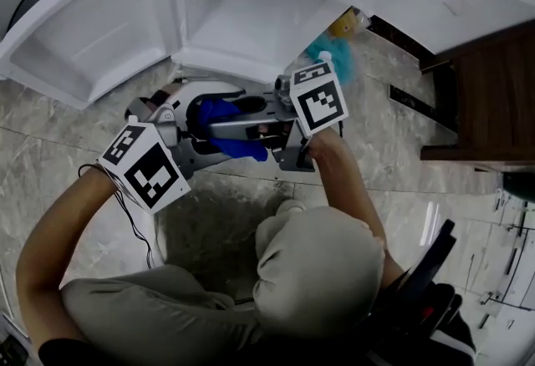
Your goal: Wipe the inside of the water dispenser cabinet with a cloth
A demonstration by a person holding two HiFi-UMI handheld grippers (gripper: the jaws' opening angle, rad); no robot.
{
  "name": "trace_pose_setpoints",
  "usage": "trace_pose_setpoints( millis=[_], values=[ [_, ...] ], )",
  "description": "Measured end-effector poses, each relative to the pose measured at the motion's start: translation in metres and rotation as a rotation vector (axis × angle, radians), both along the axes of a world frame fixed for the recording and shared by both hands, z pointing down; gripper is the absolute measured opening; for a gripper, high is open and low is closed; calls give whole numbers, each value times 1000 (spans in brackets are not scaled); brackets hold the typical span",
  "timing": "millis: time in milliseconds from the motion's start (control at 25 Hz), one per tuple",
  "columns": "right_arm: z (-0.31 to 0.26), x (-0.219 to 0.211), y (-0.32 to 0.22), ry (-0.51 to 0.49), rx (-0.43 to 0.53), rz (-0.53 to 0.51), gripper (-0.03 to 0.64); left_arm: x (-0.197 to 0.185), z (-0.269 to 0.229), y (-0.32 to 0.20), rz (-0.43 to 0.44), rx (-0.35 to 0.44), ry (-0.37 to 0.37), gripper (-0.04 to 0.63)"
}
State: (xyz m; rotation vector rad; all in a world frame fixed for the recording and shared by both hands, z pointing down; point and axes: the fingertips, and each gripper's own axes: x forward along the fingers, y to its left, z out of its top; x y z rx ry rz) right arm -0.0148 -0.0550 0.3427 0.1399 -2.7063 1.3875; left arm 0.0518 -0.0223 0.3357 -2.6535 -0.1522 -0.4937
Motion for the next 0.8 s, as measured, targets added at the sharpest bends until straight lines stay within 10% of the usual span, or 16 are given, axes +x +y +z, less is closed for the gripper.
trace_pose_setpoints(
  millis=[120,800],
  values=[
    [-2,6,-5,-4,18,28,114,2,-6,2,0,32,24,261],
    [-1,24,8,-65,-52,-19,114,2,4,14,78,170,33,264]
  ],
)
